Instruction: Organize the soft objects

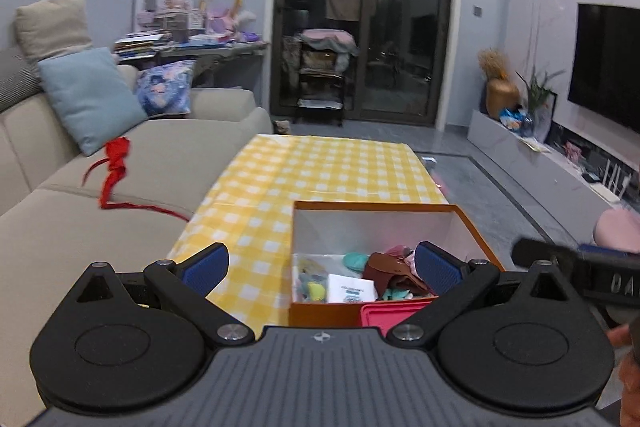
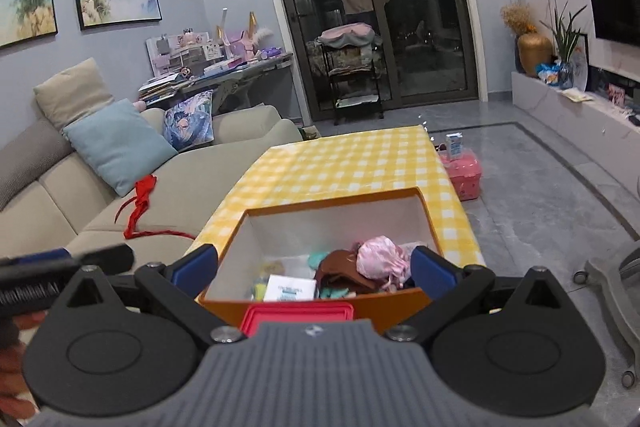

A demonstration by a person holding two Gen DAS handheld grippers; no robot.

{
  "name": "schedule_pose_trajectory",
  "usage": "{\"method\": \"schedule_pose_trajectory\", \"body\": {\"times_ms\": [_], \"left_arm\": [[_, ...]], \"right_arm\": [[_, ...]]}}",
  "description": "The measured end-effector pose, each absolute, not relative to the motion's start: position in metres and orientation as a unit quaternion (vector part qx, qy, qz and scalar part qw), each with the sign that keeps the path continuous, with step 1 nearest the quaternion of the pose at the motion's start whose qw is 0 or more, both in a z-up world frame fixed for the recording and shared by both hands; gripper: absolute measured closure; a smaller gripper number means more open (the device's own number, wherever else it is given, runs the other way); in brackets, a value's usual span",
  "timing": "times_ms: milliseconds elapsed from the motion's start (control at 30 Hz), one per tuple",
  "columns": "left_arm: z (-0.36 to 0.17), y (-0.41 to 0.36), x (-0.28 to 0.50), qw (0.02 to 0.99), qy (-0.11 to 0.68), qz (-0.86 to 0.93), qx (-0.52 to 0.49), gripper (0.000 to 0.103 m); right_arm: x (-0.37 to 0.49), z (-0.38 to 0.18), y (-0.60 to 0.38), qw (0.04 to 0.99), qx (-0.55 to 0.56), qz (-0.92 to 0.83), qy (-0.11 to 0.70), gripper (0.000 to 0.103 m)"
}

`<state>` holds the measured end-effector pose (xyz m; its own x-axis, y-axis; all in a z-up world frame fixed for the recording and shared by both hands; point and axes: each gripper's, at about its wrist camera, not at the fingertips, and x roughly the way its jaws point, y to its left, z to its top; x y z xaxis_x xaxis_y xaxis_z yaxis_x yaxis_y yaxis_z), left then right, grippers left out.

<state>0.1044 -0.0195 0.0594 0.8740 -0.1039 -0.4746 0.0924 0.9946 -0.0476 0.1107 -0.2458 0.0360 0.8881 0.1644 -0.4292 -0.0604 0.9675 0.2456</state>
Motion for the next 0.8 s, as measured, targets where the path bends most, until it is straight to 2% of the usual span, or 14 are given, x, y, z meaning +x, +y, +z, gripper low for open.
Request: {"method": "schedule_pose_trajectory", "body": {"times_ms": [167, 333, 433, 600, 800], "left_arm": [[0.06, -0.006, 0.083, 0.965, 0.254, -0.055, -0.028, 0.0], [0.06, -0.001, 0.055, 0.966, 0.249, -0.062, -0.006, 0.0], [0.052, -0.004, 0.049, 0.961, 0.273, -0.053, 0.007, 0.0], [0.034, -0.006, 0.045, 0.945, 0.311, -0.1, 0.009, 0.0], [0.02, -0.012, 0.033, 0.943, 0.324, -0.078, 0.02, 0.0]], "right_arm": [[0.085, 0.018, -0.227, 0.957, 0.115, 0.074, 0.256, 0.003], [0.047, -0.005, -0.187, 0.953, 0.095, 0.105, 0.269, 0.003], [0.033, -0.016, -0.167, 0.946, 0.087, 0.133, 0.284, 0.003], [0.026, -0.02, -0.148, 0.947, 0.061, 0.155, 0.274, 0.003], [0.028, -0.023, -0.155, 0.951, 0.062, 0.147, 0.264, 0.003]]}}
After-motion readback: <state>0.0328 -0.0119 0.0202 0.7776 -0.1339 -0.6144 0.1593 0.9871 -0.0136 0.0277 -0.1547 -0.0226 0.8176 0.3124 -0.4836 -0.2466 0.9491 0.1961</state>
